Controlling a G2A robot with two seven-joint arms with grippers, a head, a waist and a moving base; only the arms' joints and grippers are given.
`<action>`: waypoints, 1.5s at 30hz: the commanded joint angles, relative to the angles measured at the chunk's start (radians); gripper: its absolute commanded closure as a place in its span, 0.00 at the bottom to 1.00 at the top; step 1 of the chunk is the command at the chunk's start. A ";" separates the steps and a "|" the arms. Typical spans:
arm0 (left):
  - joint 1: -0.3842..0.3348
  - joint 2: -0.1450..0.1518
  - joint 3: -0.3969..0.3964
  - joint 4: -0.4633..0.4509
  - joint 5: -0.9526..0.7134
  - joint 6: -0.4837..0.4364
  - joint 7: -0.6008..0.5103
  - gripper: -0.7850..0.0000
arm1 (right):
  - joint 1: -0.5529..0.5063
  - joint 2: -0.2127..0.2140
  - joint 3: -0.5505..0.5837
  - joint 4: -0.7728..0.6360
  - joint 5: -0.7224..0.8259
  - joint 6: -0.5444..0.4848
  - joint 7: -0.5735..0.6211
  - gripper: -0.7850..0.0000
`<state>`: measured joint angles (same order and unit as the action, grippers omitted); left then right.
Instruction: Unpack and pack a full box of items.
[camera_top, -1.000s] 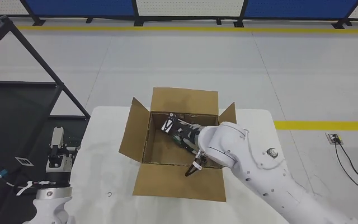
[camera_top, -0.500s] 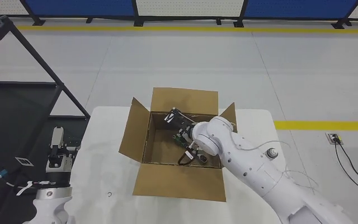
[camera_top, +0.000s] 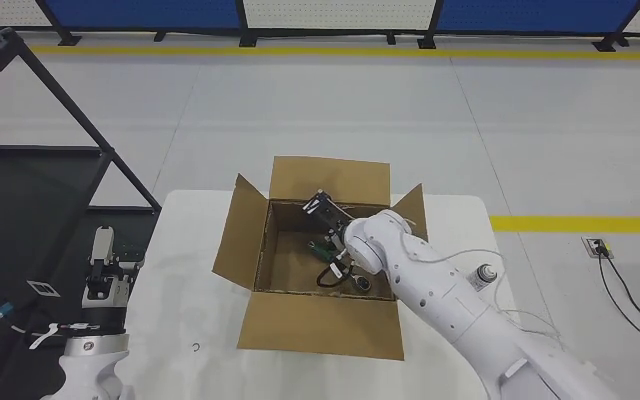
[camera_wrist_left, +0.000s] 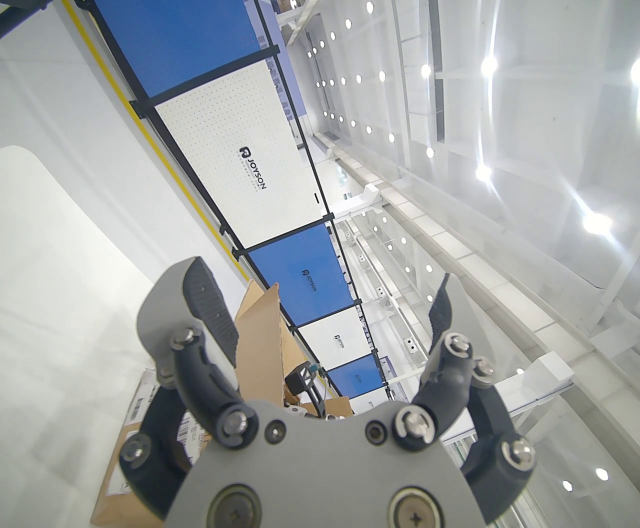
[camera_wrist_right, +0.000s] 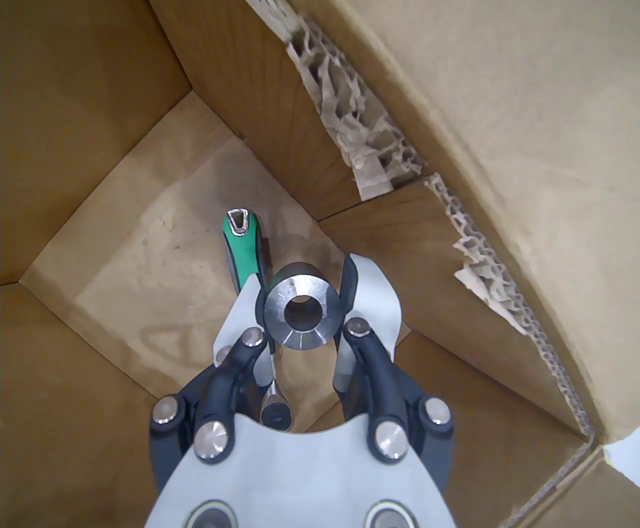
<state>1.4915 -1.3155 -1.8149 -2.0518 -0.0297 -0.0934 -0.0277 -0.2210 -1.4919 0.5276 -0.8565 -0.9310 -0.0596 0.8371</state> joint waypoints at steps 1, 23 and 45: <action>0.000 0.000 0.000 0.000 0.000 0.000 0.000 0.00 | 0.006 -0.010 -0.002 0.021 0.007 -0.009 0.008 1.00; 0.000 0.000 0.000 0.000 0.000 0.000 0.000 0.00 | 0.064 -0.122 -0.043 0.240 -0.030 -0.063 0.020 1.00; 0.000 0.000 0.000 0.000 0.000 0.000 0.000 0.00 | 0.105 -0.199 -0.032 0.396 -0.054 -0.096 -0.034 0.67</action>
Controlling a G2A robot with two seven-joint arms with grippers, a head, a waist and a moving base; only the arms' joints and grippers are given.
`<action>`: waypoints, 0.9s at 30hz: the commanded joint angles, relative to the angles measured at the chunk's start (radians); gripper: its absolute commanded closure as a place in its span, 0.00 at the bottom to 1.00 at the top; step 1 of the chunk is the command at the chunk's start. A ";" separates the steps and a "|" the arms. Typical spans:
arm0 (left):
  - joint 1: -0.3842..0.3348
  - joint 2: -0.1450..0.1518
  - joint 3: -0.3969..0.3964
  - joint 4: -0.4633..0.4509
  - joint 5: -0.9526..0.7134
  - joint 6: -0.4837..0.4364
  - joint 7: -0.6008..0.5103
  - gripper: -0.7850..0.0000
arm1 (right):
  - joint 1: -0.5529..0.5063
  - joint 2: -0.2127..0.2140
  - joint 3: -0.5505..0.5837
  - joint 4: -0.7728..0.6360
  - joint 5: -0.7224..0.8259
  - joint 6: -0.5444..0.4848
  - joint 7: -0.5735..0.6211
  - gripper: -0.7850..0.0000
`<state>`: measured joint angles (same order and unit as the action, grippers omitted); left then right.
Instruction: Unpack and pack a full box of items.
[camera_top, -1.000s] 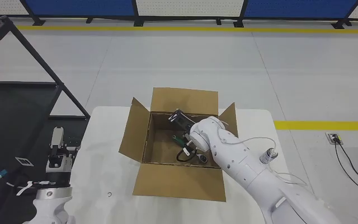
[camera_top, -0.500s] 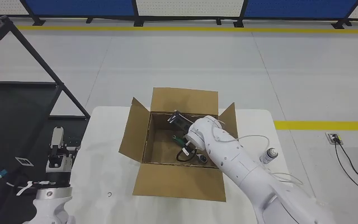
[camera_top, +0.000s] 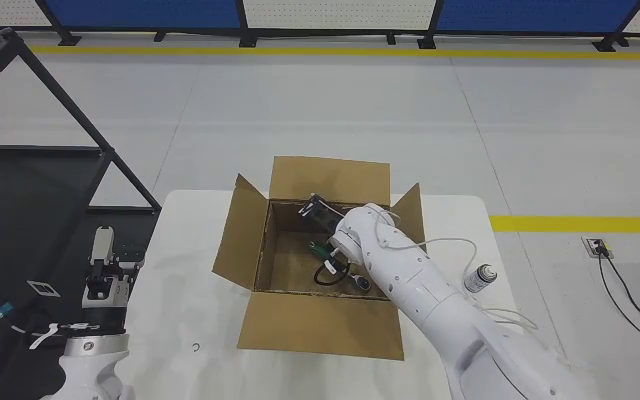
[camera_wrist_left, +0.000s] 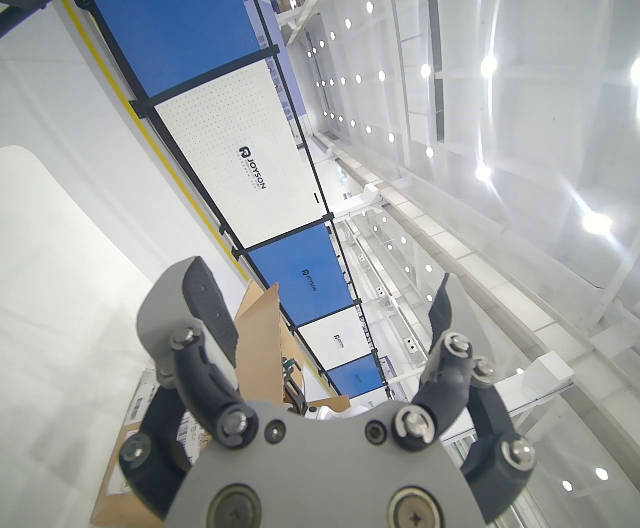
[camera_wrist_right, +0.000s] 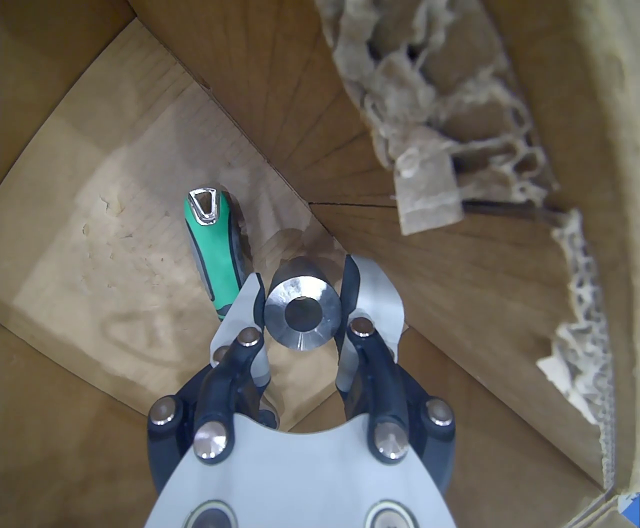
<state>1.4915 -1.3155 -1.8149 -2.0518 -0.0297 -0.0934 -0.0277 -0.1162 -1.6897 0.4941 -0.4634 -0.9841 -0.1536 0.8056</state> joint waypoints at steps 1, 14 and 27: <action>0.000 0.000 0.000 0.000 0.000 0.000 0.000 0.00 | 0.001 -0.003 0.003 0.006 -0.002 -0.003 -0.004 0.67; 0.000 0.000 0.000 0.000 0.000 0.000 0.000 0.00 | -0.001 -0.009 0.032 0.023 -0.021 -0.007 -0.020 0.53; 0.000 0.000 0.000 0.000 0.000 0.000 0.000 0.00 | -0.035 0.021 0.089 -0.042 -0.036 -0.009 -0.056 0.52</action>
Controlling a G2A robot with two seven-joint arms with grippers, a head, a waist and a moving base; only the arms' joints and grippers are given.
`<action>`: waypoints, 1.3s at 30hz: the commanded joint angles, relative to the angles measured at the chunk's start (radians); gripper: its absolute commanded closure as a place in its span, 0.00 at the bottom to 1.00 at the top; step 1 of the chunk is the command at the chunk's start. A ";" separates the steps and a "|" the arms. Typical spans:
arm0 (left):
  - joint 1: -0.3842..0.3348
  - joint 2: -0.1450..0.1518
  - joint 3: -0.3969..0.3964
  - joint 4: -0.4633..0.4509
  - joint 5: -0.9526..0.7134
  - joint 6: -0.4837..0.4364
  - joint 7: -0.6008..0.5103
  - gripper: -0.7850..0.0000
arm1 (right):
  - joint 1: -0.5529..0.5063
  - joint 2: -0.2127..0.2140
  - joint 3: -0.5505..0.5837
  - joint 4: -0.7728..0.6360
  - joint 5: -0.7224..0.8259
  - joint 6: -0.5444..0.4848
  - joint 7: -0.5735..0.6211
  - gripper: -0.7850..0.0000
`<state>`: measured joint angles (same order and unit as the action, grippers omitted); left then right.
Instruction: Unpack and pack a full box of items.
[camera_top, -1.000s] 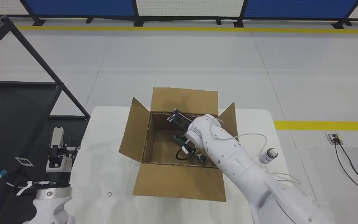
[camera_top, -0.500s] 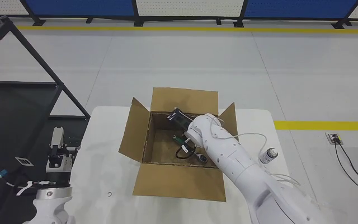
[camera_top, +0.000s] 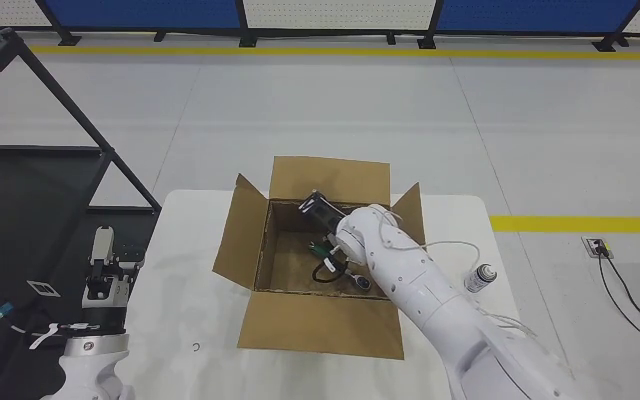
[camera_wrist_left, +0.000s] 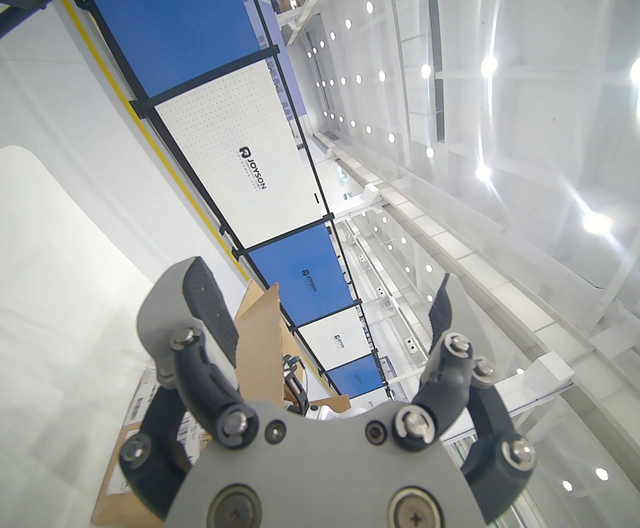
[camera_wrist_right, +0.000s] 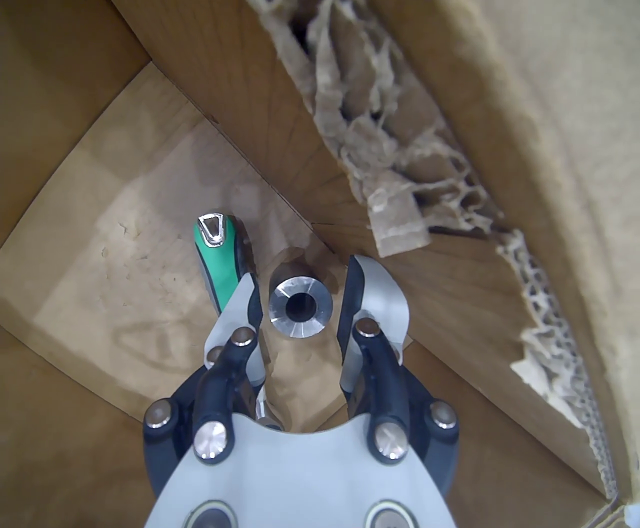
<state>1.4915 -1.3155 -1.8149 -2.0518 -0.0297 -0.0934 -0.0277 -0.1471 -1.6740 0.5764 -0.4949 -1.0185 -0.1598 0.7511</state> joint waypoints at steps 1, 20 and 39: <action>0.000 0.000 0.000 0.000 0.000 0.000 0.000 0.00 | -0.010 0.011 0.013 -0.022 -0.006 -0.002 0.000 0.51; 0.000 0.000 0.000 0.000 0.000 0.000 0.000 0.00 | -0.342 0.222 0.317 -0.655 -0.135 -0.157 0.068 0.09; 0.000 0.000 0.000 0.000 0.000 0.000 0.000 0.00 | -0.776 0.340 0.654 -1.513 -0.260 -0.380 -0.008 0.00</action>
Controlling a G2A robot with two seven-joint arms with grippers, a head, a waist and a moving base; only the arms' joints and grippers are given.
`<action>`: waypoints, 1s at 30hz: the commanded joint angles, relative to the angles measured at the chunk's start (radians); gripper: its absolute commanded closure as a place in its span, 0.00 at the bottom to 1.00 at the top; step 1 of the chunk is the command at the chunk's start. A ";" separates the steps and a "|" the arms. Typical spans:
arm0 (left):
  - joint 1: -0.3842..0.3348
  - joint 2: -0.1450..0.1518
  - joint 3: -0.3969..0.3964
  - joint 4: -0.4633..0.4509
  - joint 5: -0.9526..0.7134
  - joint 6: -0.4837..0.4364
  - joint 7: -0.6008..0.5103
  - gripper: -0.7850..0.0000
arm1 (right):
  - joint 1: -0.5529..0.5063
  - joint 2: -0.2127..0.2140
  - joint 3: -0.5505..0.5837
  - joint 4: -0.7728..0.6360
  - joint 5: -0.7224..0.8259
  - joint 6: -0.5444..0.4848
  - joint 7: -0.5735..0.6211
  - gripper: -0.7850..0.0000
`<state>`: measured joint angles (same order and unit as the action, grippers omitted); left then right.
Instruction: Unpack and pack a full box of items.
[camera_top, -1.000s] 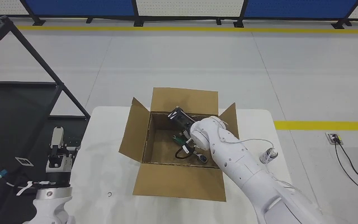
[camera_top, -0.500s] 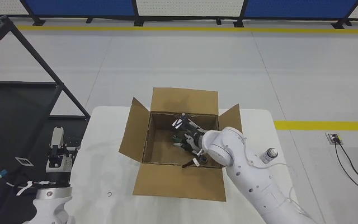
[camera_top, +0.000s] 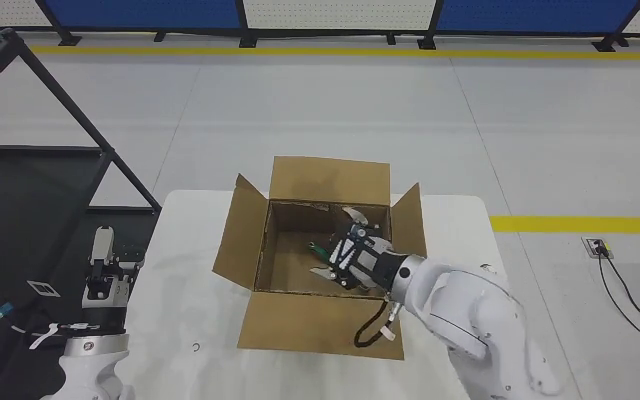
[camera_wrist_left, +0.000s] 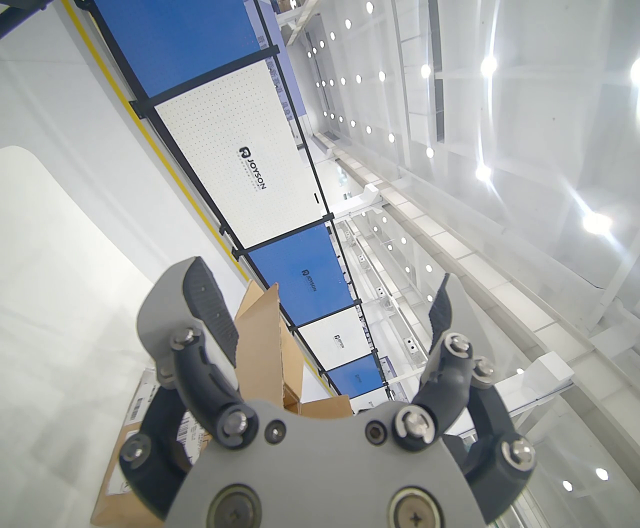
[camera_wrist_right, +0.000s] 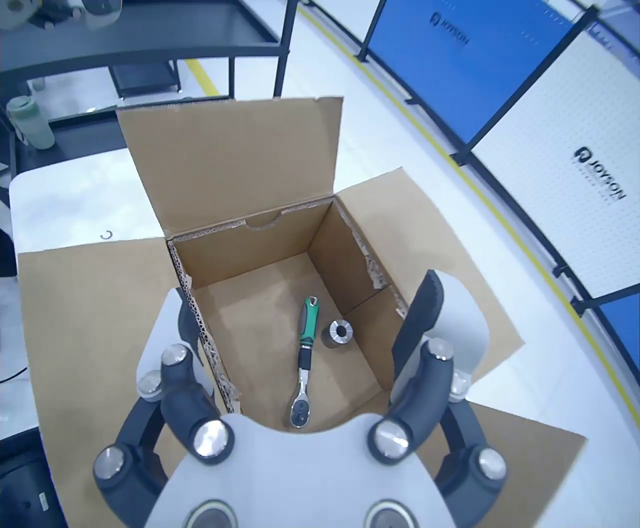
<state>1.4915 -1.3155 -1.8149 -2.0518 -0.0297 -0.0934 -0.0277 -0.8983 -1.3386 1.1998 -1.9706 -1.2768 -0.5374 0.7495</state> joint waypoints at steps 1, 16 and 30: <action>0.000 0.000 0.000 0.000 0.000 0.000 0.000 0.00 | -0.048 0.009 0.061 -0.066 0.001 -0.002 -0.017 0.00; 0.000 0.000 0.000 0.000 0.000 0.000 0.000 0.00 | -0.486 0.043 0.563 -0.227 0.164 0.120 -0.364 0.00; 0.000 0.000 0.000 0.000 0.000 0.000 0.000 0.00 | -0.512 0.042 0.582 -0.218 0.184 0.141 -0.390 0.00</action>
<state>1.4915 -1.3155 -1.8149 -2.0518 -0.0297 -0.0934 -0.0277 -1.4102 -1.2963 1.7821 -2.1885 -1.0933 -0.3969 0.3597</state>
